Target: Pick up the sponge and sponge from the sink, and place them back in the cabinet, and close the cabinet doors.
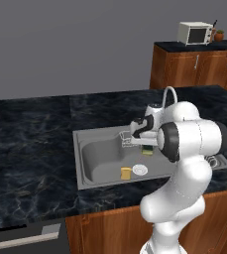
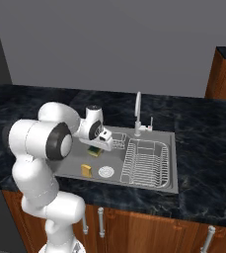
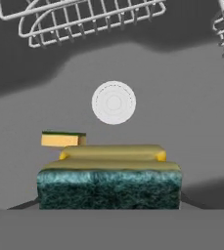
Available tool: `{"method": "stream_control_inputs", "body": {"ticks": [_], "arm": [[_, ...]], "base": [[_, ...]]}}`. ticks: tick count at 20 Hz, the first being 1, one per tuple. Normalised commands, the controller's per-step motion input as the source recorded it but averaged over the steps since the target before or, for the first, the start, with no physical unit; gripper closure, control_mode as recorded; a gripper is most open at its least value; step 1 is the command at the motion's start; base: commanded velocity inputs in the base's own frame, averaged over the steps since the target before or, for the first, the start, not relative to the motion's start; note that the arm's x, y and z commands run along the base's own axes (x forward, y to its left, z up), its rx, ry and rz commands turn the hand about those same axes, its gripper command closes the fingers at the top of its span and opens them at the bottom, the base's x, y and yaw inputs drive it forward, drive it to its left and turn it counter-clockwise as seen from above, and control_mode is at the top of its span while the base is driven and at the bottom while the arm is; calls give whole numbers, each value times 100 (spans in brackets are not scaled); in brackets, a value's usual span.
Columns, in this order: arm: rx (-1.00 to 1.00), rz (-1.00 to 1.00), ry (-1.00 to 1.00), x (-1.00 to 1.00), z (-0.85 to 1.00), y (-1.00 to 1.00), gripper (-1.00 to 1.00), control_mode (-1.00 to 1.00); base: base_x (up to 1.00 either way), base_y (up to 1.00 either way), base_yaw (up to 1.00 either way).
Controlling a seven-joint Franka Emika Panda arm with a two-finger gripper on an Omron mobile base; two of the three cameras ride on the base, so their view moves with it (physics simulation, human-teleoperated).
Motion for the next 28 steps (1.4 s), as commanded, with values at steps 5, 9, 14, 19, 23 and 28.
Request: {"method": "stream_control_inputs", "body": {"ticks": [5,9,14,19,23,28], "arm": [[-1,0,-2,-49,69,0,100,-100],[0,3,0,-42,75,0,100,-100],[0,6,0,-41,70,0,100,-100],[-2,9,0,-47,63,-1,100,-100],[-3,13,0,-56,53,-2,100,-100],[-1,11,-3,-66,62,-2,100,-100]], "base": [[0,0,0],[0,0,0],[0,0,0],[0,0,0],[0,0,0],[0,0,0]]}}
